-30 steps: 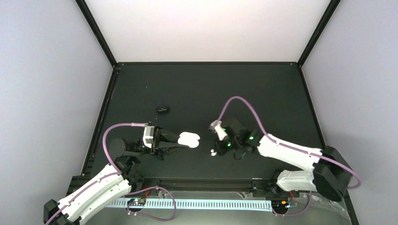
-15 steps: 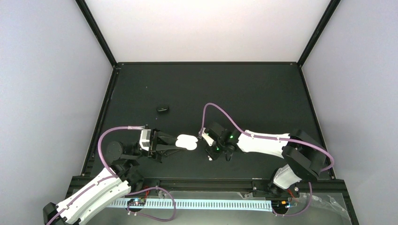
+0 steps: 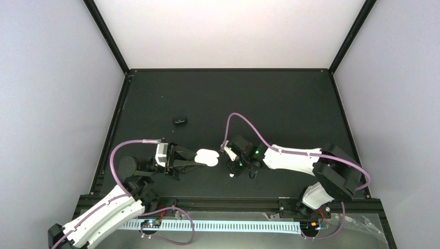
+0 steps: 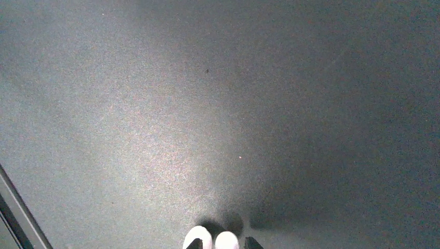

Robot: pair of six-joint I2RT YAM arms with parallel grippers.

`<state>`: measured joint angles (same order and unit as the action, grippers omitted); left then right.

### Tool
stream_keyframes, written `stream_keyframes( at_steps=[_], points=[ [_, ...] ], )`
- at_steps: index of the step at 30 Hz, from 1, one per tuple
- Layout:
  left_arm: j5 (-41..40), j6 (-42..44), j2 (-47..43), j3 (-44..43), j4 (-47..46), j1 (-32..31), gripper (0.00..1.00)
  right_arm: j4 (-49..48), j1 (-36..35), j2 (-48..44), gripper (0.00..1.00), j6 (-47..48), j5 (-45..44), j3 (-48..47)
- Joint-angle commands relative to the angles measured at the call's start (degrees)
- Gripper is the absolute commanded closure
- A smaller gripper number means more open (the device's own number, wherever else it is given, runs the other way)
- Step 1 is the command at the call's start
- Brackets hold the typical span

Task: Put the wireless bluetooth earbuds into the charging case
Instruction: Place the earbud at the center of the board.

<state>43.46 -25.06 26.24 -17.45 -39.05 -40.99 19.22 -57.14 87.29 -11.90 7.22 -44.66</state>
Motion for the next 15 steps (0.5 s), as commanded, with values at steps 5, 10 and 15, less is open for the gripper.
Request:
stream_keyframes(
  at_steps=[5, 10, 15],
  points=[
    [-0.9, 1.1, -0.3, -0.3, -0.6, -0.4, 0.98, -2.5, 0.6, -8.9, 0.74, -11.8, -4.1, 3.2],
    [-0.9, 1.0, 0.1, -0.3, -0.9, -0.3, 0.98, -1.8, 1.6, -14.2, 0.68, -24.0, -6.0, 5.6],
    [-0.9, 0.7, 0.0, -0.3, -0.9, -0.5, 0.98, -0.3, 2.4, -17.2, 0.67, -33.6, -8.1, 7.1]
  ],
)
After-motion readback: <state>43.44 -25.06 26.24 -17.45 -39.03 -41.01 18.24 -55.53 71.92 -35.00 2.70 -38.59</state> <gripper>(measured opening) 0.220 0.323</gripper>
